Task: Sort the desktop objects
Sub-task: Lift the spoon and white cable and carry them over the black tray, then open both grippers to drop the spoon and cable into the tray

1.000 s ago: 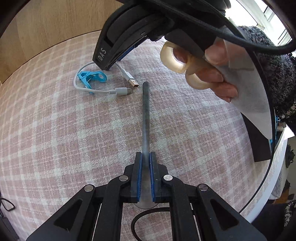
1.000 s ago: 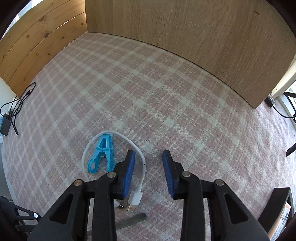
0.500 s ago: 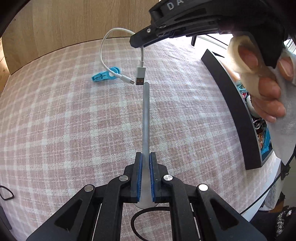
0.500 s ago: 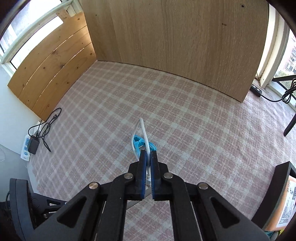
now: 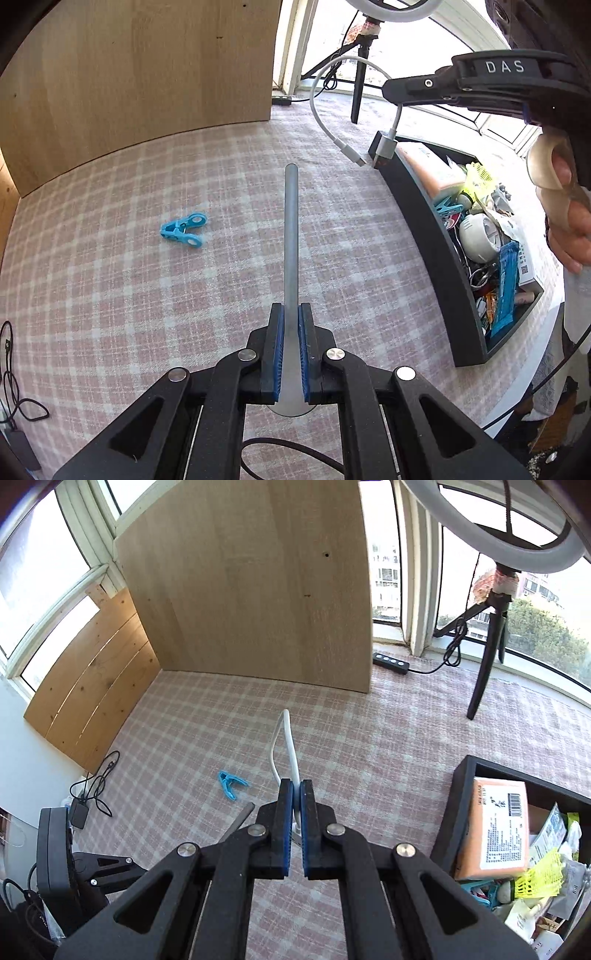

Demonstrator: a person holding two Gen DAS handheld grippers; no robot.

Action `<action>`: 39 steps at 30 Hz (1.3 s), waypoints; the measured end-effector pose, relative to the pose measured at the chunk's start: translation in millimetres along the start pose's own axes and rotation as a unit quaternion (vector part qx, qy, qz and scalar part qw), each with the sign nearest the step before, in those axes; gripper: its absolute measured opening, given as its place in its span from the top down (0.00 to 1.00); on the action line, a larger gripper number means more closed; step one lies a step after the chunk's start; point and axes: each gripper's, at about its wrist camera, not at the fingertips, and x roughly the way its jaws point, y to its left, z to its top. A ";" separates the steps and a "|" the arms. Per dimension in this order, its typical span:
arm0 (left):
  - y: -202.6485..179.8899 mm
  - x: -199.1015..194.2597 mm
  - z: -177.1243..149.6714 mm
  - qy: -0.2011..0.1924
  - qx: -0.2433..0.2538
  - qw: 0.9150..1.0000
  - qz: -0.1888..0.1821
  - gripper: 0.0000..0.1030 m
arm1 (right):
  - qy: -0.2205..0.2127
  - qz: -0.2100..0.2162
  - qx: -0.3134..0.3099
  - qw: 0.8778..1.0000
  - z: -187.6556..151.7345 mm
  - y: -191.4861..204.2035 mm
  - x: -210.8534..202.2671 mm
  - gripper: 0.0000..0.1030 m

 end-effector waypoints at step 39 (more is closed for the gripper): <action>-285.3 18.6 99.8 -0.058 0.233 0.969 -0.050 0.51 | -0.070 -0.187 0.217 0.956 -117.2 -227.5 -161.0 0.61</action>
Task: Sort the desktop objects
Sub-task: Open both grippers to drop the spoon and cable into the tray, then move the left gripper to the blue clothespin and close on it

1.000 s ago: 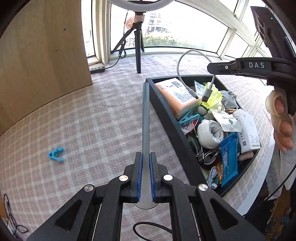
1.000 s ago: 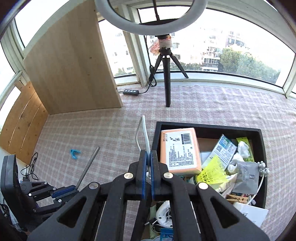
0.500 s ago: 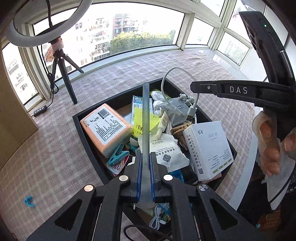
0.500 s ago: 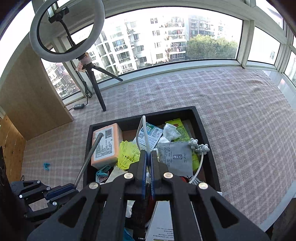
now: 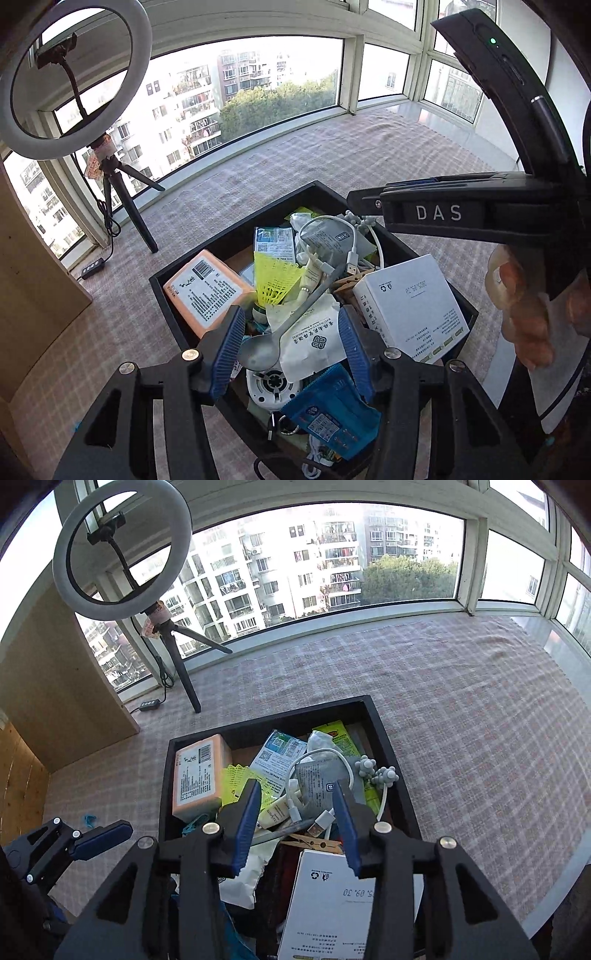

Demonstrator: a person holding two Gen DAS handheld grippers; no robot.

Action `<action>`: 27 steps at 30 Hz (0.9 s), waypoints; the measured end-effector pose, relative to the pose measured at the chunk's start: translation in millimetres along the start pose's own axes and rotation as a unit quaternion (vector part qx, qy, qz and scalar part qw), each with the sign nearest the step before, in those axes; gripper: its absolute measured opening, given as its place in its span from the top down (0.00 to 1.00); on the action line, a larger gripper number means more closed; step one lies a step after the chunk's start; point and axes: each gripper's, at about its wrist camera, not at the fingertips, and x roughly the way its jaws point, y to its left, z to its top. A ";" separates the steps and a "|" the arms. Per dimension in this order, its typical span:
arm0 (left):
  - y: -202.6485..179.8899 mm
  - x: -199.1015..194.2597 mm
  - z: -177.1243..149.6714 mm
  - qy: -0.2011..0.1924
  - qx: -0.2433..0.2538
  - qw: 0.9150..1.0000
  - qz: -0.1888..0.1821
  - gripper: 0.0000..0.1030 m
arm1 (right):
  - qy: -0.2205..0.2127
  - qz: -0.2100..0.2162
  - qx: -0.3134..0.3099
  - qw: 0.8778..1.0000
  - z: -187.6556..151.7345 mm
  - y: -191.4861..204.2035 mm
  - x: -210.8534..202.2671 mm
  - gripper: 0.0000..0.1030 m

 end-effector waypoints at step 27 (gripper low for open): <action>170.4 11.1 -110.3 0.093 -0.198 0.970 0.106 0.50 | 0.001 0.001 -0.034 0.999 -38.7 55.6 -4.7 0.50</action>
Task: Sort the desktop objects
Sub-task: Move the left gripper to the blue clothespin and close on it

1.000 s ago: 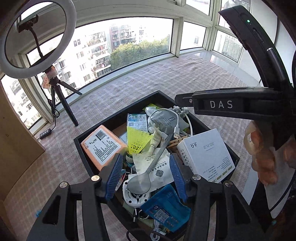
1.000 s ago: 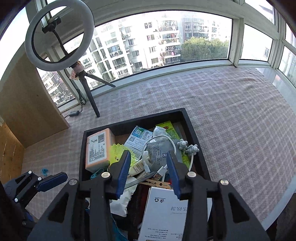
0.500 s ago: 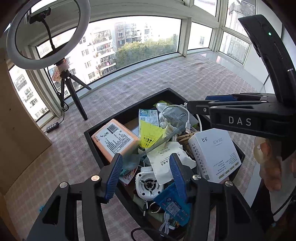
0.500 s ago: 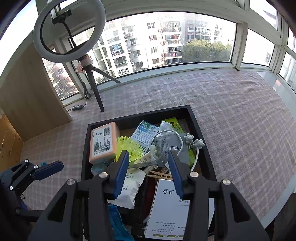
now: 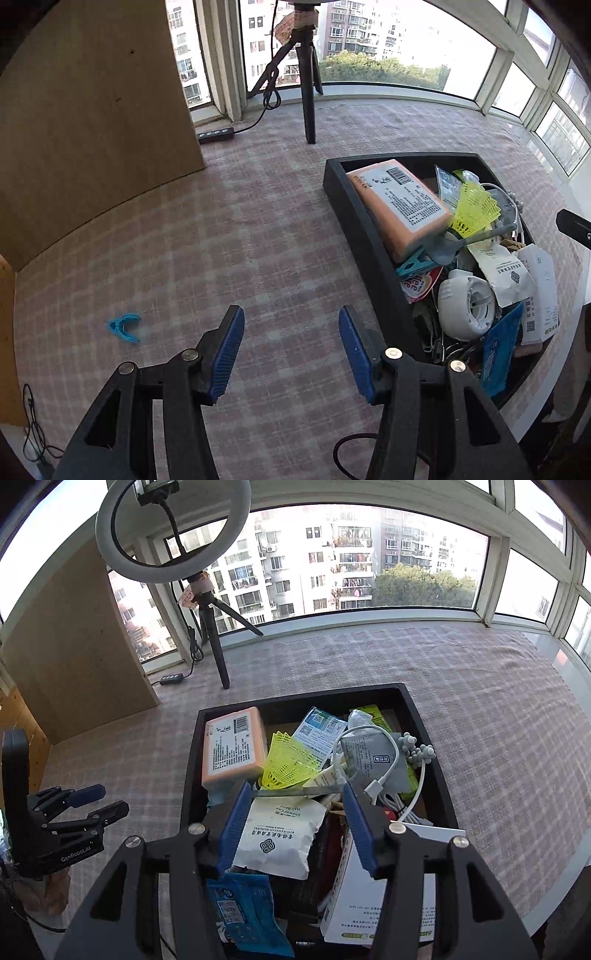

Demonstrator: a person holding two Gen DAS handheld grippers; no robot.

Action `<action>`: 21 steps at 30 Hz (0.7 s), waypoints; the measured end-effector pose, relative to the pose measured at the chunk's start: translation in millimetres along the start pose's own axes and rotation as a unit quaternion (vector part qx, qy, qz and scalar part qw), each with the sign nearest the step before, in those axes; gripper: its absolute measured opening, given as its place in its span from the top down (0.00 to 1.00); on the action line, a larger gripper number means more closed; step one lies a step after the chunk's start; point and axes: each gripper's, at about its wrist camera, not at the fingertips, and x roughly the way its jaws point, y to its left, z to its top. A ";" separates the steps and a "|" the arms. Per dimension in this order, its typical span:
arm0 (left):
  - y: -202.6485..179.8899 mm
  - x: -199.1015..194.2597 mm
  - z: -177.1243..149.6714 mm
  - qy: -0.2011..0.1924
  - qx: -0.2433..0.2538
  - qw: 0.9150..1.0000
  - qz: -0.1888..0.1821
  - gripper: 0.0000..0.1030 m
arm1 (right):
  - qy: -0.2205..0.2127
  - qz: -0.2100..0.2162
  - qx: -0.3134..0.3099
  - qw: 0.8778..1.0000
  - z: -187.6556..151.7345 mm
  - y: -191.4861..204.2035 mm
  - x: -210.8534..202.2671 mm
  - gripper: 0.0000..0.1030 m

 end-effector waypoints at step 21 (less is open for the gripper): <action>197.3 76.5 -44.7 0.113 -0.390 0.913 0.025 0.45 | 0.033 0.016 0.018 0.999 -23.9 1.2 23.9 0.47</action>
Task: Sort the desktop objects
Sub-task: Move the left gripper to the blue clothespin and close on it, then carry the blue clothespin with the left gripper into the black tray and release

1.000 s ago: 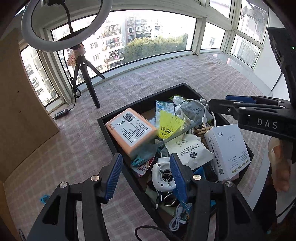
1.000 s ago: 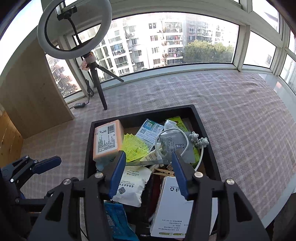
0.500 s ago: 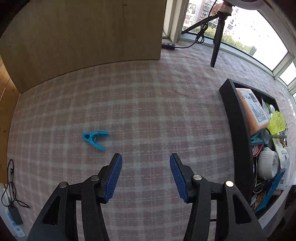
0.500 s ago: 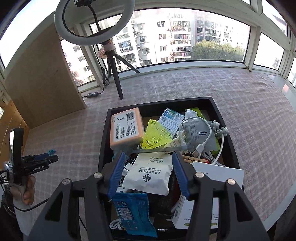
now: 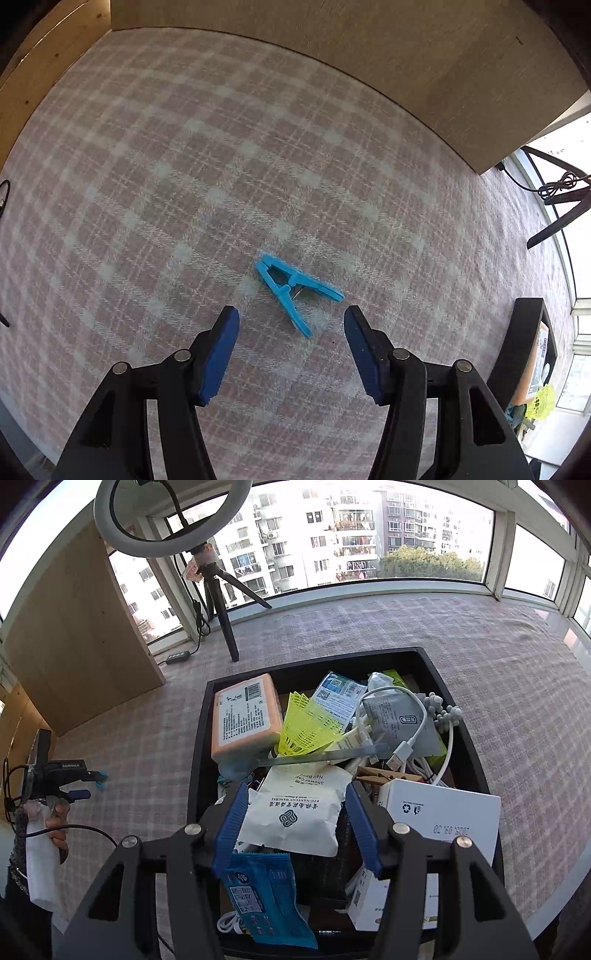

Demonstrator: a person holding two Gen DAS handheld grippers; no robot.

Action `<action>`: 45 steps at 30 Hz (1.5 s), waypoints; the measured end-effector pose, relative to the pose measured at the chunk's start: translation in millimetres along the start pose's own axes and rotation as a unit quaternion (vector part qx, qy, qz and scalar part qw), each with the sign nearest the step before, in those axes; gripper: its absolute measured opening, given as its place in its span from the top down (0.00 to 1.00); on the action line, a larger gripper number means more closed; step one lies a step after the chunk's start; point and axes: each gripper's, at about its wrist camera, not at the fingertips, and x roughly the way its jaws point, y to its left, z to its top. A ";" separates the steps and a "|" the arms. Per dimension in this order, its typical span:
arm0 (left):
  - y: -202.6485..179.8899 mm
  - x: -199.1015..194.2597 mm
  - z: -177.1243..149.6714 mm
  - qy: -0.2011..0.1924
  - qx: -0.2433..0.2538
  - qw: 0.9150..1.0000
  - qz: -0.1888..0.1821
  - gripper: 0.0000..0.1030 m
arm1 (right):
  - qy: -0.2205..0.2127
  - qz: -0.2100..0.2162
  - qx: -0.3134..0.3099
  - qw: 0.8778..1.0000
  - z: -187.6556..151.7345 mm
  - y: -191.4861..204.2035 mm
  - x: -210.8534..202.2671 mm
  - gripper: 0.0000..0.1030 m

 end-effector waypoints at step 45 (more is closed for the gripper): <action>-99.9 -69.8 -143.5 -0.056 0.166 0.985 -0.002 0.66 | 0.004 -0.013 0.030 0.999 -9.6 -16.0 -0.2 0.47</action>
